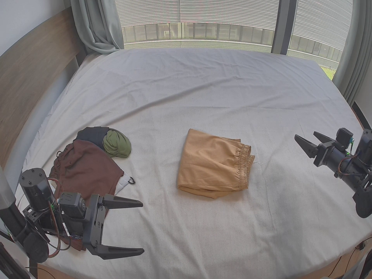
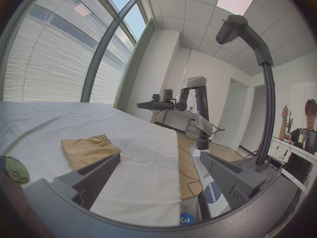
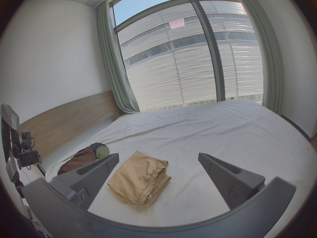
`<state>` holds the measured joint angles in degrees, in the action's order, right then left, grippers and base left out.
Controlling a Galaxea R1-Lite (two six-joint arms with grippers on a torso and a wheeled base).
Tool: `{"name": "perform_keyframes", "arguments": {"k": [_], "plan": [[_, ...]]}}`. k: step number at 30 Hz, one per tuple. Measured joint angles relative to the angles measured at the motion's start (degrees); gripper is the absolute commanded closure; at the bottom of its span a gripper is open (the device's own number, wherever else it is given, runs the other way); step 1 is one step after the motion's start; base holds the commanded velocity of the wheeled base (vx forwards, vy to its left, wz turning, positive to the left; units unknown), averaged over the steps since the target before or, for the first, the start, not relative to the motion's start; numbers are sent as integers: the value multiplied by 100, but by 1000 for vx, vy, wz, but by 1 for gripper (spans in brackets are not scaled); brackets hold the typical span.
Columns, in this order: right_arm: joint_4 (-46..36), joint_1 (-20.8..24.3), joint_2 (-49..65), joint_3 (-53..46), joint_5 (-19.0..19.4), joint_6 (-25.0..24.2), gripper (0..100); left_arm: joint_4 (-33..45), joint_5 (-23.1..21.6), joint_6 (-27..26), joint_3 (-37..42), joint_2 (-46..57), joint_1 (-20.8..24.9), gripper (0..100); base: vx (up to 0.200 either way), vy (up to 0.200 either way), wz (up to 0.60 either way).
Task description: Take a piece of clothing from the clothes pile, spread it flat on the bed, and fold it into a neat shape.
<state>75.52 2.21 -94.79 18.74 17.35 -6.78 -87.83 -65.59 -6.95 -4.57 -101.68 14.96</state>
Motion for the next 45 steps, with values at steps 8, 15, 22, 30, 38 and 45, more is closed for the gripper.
{"name": "perform_keyframes", "arguments": {"k": [8, 15, 22, 30, 38, 45], "plan": [[87, -163, 1197, -750, -101, 99, 0, 361, 252, 213, 330, 1204, 59, 0, 0, 0, 0], [-305, -383, 2884, -1378, -93, 112, 0, 1033, 436, 460, 358, 2321, 63, 0, 0, 0, 0], [-2127, -474, 4835, -1571, 105, 104, 0, 2136, 883, 551, 358, 3446, 55, 0, 0, 0, 0], [-4589, -468, 6875, -1471, 411, 132, 0, 4035, 1473, 611, 358, 5147, -61, 0, 0, 0, 0], [-6028, -366, 8231, -1624, 529, 367, 0, 6222, 2120, 738, 345, 7431, -589, 0, 0, 0, 0], [-6685, -306, 8895, -1744, -794, 683, 0, 7424, 3063, 627, 352, 9103, -1061, 0, 0, 0, 0]]}}
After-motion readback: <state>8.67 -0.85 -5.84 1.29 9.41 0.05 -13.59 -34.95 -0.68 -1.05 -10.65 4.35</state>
